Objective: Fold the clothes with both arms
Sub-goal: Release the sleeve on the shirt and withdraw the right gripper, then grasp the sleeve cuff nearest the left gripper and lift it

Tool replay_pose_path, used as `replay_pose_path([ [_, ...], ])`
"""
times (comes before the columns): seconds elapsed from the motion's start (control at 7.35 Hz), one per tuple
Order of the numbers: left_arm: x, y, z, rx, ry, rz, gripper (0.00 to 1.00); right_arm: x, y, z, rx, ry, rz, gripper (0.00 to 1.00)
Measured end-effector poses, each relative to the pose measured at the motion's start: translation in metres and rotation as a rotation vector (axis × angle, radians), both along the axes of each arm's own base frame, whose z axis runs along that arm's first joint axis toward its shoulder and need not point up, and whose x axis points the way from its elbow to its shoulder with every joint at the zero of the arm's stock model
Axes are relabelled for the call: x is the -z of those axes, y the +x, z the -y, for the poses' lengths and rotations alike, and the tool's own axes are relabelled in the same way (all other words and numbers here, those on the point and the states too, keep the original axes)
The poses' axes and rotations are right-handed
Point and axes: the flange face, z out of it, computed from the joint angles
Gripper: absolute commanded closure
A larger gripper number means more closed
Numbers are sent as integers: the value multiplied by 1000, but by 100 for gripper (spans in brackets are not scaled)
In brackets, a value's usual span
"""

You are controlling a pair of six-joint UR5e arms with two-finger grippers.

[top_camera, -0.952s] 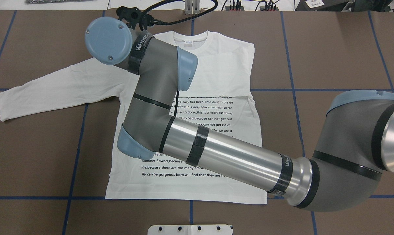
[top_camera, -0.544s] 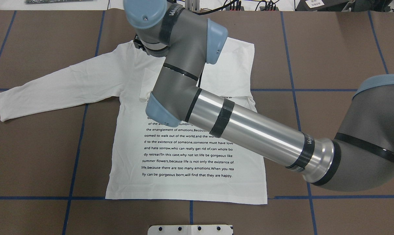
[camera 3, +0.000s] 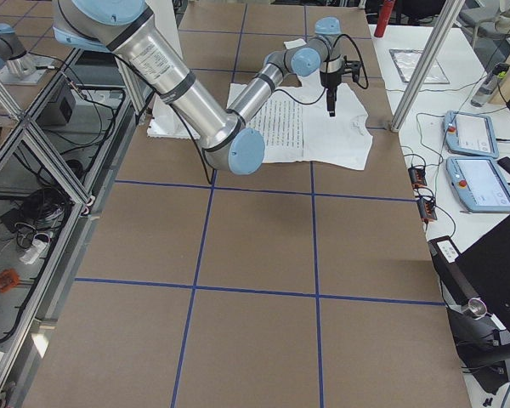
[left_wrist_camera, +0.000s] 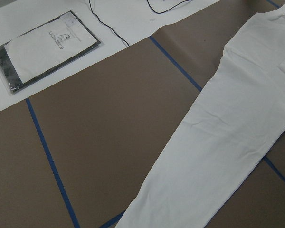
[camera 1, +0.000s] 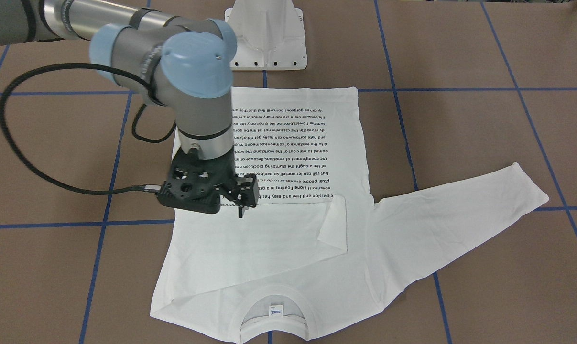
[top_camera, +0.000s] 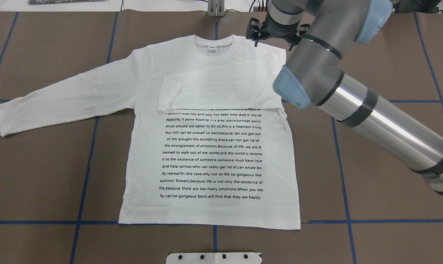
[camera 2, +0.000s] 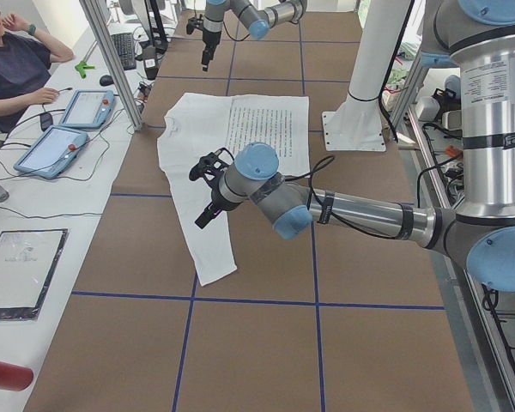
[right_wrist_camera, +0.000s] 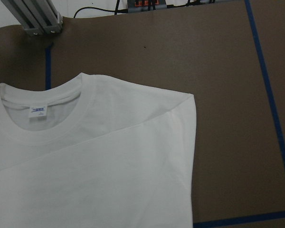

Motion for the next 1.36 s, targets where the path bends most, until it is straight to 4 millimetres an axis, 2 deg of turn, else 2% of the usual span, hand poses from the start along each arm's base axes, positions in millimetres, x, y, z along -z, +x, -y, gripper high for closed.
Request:
replay_pose_path([
  [0.14, -8, 25, 1, 10, -40, 4, 0, -41, 59, -1, 76, 40, -5, 0],
  [0.27, -25, 47, 2, 42, -58, 15, 0, -83, 112, -3, 143, 70, -14, 0],
  [0.54, -91, 87, -6, 86, -83, -30, 3, -172, 215, -15, 257, 117, -15, 0],
  [0.68, -118, 105, -13, 105, -96, -47, 11, -204, 252, -26, 284, 132, -4, 0],
  [0.82, -138, 118, -17, 128, -113, -43, 23, -223, 273, -35, 292, 139, 2, 0],
  [0.95, -153, 127, -19, 142, -134, -32, 28, -231, 283, -41, 294, 141, 4, 0],
  [1.36, -181, 163, -21, 123, -193, -9, 31, -235, 288, -44, 293, 143, 3, 0],
])
